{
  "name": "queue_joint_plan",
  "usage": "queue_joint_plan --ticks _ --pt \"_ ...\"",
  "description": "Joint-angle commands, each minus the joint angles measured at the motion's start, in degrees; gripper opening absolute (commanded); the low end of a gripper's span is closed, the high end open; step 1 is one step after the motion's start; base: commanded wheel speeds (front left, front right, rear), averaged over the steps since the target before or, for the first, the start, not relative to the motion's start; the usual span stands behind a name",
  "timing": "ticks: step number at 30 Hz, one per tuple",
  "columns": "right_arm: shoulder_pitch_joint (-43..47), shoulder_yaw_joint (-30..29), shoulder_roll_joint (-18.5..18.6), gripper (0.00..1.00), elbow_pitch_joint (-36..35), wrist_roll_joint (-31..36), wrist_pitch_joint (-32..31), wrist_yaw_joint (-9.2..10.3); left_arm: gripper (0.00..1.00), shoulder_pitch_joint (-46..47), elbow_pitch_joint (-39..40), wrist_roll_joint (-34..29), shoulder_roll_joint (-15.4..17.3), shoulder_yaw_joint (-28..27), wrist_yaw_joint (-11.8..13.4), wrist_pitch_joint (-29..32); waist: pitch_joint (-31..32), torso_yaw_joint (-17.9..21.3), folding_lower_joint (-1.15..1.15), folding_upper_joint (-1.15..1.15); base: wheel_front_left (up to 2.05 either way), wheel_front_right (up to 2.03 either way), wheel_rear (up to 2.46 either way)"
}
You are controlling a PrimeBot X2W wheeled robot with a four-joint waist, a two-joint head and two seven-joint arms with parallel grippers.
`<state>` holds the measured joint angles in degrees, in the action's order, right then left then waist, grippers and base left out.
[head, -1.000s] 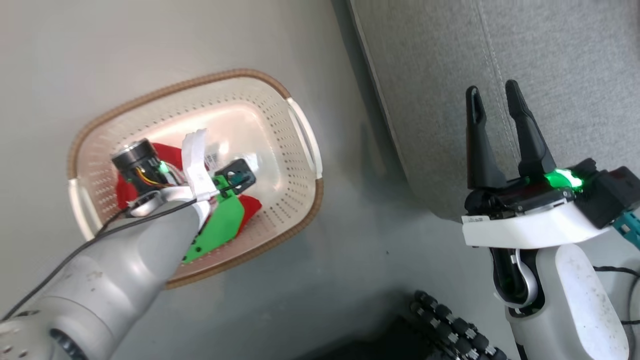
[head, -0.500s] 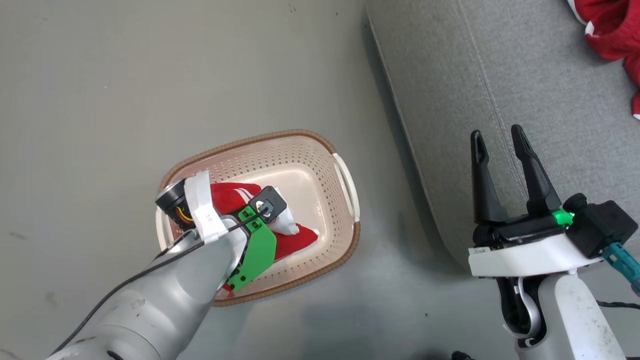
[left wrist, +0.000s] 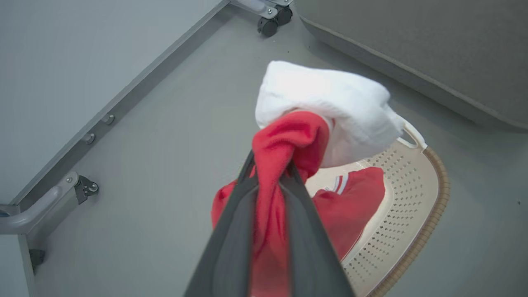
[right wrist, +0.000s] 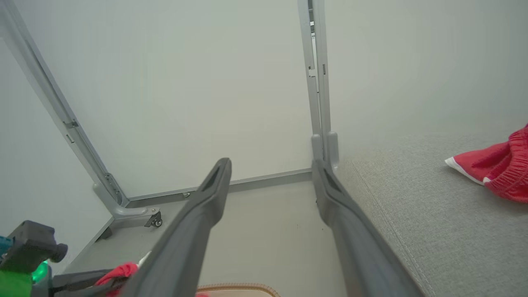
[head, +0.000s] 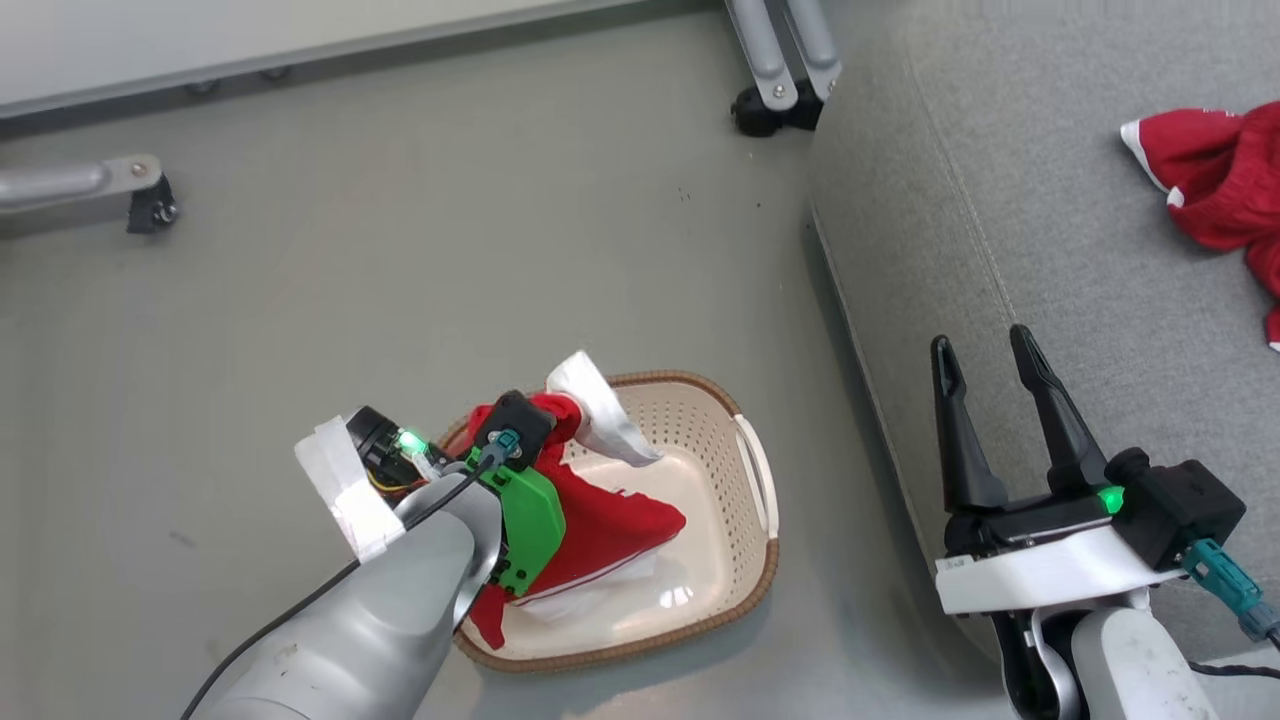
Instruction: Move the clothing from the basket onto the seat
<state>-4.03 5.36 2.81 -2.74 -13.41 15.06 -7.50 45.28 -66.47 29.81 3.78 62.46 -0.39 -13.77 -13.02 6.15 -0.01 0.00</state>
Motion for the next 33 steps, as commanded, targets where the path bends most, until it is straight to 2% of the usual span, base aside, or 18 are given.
queue_joint_plan --ticks 1,4,10,16,21,28,33 --pt "1.2 -0.2 0.2 1.00 0.2 0.3 0.2 0.02 0.00 -0.7 1.0 0.8 -0.2 -0.9 0.8 -0.8 5.1 -3.3 0.01 0.00 0.00 0.00 0.00" --pt "2.5 -0.4 0.2 1.00 0.1 0.4 0.2 0.02 0.00 -1.0 6.0 1.0 0.9 -3.6 2.4 -1.5 6.7 -3.9 0.01 0.00 0.00 0.00 0.00" --pt "4.6 -0.4 0.1 1.00 -0.1 0.3 0.2 0.02 0.00 -6.2 27.0 -2.8 6.7 -12.7 7.5 -1.4 9.6 -4.5 0.01 0.00 0.00 0.00 0.00" --pt "6.3 -0.5 0.1 1.00 -0.2 0.5 0.2 0.02 0.00 -12.6 42.9 -7.3 10.0 -20.7 10.1 -1.4 11.7 -4.4 0.01 0.00 0.00 0.00 0.00" --pt "6.7 -0.5 0.1 1.00 -0.5 0.5 0.2 0.02 0.00 -15.6 51.3 -9.9 10.1 -25.3 10.9 -1.4 12.3 -4.5 0.01 0.00 0.00 0.00 0.00" --pt "7.6 -0.3 0.1 1.00 -0.9 0.2 0.2 0.02 0.00 -17.6 59.0 -12.1 8.1 -30.3 11.4 -1.4 13.0 -4.8 0.01 0.00 0.00 0.00 0.00" --pt "8.3 -0.6 0.1 1.00 -1.0 -0.1 0.2 0.02 0.00 -18.8 62.4 -13.6 6.7 -31.7 10.1 -1.4 13.7 -5.0 0.01 0.00 0.00 0.00 0.00"
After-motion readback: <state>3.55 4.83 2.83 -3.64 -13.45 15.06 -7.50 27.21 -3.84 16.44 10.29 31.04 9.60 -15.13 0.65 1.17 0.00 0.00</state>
